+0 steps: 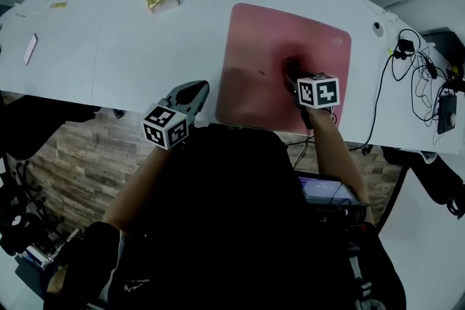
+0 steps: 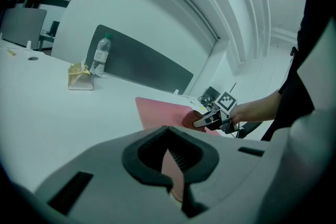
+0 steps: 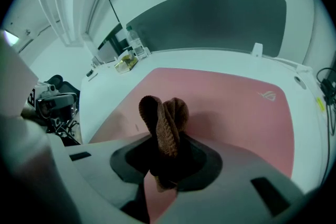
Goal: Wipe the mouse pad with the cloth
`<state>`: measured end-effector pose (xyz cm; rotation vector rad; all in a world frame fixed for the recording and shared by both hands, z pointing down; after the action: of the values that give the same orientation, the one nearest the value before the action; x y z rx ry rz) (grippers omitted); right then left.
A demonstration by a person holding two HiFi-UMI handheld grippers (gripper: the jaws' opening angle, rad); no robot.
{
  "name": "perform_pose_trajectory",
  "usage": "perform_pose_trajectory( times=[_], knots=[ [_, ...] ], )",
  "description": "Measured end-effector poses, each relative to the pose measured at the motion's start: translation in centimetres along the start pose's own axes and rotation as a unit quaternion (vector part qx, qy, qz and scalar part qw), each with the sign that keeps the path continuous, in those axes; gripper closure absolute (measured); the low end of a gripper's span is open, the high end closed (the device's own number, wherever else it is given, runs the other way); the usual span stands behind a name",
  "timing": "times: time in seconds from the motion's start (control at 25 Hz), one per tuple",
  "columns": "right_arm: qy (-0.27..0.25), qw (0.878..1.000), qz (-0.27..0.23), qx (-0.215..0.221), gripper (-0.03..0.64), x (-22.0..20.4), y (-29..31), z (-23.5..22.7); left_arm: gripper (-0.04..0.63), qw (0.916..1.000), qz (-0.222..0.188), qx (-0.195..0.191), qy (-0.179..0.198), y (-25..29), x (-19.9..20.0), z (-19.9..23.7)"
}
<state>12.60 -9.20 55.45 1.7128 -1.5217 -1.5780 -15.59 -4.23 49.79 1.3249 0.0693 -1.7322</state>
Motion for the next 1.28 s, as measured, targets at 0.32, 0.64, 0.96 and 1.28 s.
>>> perform_pose_trajectory(
  times=[0.32, 0.64, 0.96, 1.28],
  knots=[
    [-0.017, 0.999, 0.001, 0.036, 0.497, 1.7, 3.0, 4.2, 0.587, 1.0, 0.005, -0.007, 0.004, -1.1, 0.1, 1.9],
    [-0.036, 0.996, 0.008, 0.077, 0.497, 3.5, 5.6, 8.4, 0.588, 0.9999, 0.007, 0.0, -0.008, -2.4, -0.4, 3.7],
    [-0.063, 0.992, 0.015, 0.108, 0.497, 5.1, 8.5, 12.7, 0.588, 0.9997, 0.006, 0.011, -0.022, -4.5, -1.0, 5.8],
    [-0.089, 0.986, 0.017, 0.14, 0.497, 6.3, 10.2, 16.2, 0.587, 0.9996, 0.014, 0.011, -0.021, -4.8, -1.0, 6.4]
  ],
)
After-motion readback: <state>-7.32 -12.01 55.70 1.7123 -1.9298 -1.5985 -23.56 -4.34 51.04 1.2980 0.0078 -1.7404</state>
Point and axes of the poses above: the fingertips, and each gripper's own axes: y forward along the fingers, z to its left, x out of its top, the point moved 4 cm from there along -y, backward along the fingers, and after that the axes turned 3 degrees about x, right-handed, at the moved point
